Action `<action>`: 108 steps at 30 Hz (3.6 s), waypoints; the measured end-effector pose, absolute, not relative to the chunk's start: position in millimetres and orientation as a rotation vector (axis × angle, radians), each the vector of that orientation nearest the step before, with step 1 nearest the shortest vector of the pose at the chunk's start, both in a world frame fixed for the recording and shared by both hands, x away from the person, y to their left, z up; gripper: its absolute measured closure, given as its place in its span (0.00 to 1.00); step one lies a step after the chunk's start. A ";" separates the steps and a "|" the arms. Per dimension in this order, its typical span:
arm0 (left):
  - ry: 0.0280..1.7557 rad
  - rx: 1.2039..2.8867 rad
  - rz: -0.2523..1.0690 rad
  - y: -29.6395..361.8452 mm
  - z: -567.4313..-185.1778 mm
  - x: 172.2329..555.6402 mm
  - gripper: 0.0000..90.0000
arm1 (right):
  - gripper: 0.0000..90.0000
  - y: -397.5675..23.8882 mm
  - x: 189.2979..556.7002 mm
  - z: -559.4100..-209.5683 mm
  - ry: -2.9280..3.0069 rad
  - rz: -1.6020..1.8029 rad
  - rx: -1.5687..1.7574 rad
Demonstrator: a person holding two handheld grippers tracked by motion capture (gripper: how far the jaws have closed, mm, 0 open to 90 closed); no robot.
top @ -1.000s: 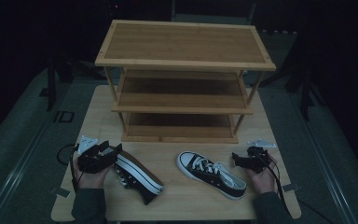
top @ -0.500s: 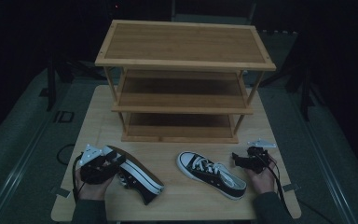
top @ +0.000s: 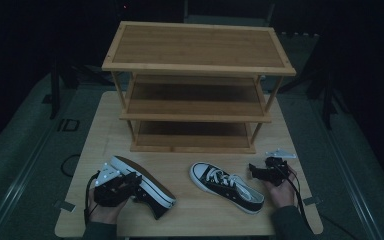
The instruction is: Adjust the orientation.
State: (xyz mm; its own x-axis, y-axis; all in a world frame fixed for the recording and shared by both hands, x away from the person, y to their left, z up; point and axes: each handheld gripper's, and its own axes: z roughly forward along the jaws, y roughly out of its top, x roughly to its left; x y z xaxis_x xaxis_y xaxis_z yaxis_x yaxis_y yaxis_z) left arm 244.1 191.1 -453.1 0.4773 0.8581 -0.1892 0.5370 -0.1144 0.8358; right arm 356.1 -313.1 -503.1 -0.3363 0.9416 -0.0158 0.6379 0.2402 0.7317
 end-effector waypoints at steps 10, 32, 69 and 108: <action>1.152 1.780 0.407 183.2 -449.7 258.6 0.78 | 0.15 -313.1 356.1 -503.1 2.061 0.883 1.441; 1.094 1.860 0.392 146.3 -440.9 307.7 0.76 | 0.15 -313.1 356.1 -503.1 2.061 0.883 1.442; 1.101 1.870 0.388 128.5 -449.1 335.0 0.70 | 0.15 -313.2 356.1 -503.0 2.062 0.883 1.441; 1.204 1.831 0.356 141.4 -457.8 280.5 0.93 | 0.15 -313.3 356.1 -503.1 2.062 0.884 1.440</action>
State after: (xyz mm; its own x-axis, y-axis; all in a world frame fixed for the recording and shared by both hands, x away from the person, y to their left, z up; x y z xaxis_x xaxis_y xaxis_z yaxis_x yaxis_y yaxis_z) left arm 280.5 141.4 -457.8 0.4870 0.8453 -0.2198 0.5900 -0.1328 0.7964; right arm 356.1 -313.3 -503.1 -0.3379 0.9411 -0.0159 0.6376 0.2413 0.7316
